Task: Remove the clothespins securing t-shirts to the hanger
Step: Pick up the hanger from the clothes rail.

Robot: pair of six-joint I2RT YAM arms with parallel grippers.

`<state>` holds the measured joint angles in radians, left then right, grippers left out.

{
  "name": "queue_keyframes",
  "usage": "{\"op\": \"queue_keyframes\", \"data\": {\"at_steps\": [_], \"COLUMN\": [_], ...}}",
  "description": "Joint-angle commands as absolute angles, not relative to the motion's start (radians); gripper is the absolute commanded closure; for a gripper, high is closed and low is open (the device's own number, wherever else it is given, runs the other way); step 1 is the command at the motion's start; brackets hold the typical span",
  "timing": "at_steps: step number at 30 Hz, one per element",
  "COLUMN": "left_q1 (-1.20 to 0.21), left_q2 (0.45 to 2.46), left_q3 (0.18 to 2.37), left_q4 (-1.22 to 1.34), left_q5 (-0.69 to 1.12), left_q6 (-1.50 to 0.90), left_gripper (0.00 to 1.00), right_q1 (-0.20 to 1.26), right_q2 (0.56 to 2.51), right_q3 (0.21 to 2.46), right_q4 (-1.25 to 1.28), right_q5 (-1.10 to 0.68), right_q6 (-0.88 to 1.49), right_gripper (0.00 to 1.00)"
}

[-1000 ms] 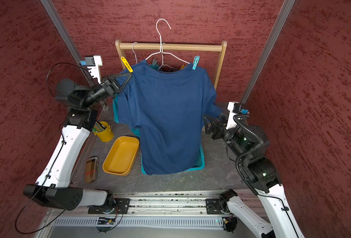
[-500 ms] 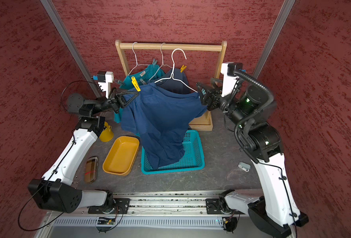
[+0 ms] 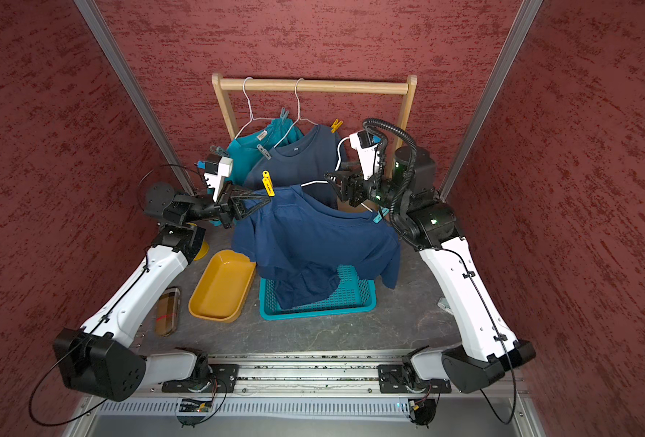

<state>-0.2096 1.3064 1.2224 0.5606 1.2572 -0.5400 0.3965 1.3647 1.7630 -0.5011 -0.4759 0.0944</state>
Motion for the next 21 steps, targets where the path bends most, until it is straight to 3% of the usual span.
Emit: {"op": "queue_keyframes", "data": {"at_steps": [1, 3, 6, 10, 11, 13, 14, 17, 21], "left_q1": [-0.225, -0.224, -0.218, -0.212, -0.212, -0.21, -0.209, -0.193, -0.124], "left_q2": [1.297, 1.301, 1.291, 1.257, 1.247, 1.227, 1.218, 1.177, 1.094], "left_q3": [1.214, 1.208, 1.197, 1.162, 1.154, 1.146, 1.146, 1.146, 1.128], "left_q4": [0.566, 0.557, 0.502, 0.406, 0.385, 0.316, 0.275, 0.122, -0.066], "left_q5": [1.253, 1.25, 1.25, 1.234, 1.23, 1.229, 1.229, 1.232, 1.24], "left_q6": [-0.485, -0.475, -0.435, -0.361, -0.342, -0.294, -0.269, -0.183, -0.1], "left_gripper": [1.0, 1.0, 1.0, 0.98, 0.91, 0.53, 0.46, 0.34, 0.28], "right_q1": [0.394, 0.393, 0.394, 0.394, 0.394, 0.393, 0.393, 0.394, 0.394], "right_q2": [1.343, 1.334, 1.319, 1.313, 1.316, 1.323, 1.325, 1.331, 1.337], "right_q3": [1.683, 1.646, 1.621, 1.625, 1.63, 1.64, 1.639, 1.631, 1.622], "right_q4": [-0.301, -0.251, -0.233, -0.274, -0.284, -0.311, -0.318, -0.339, -0.364], "right_q5": [-0.543, -0.547, -0.53, -0.492, -0.493, -0.502, -0.513, -0.561, -0.608], "right_q6": [0.202, 0.221, 0.196, 0.098, 0.072, 0.016, -0.004, -0.065, -0.101], "right_gripper": [0.54, 0.69, 1.0, 1.0, 1.0, 1.0, 1.0, 1.0, 1.0]}}
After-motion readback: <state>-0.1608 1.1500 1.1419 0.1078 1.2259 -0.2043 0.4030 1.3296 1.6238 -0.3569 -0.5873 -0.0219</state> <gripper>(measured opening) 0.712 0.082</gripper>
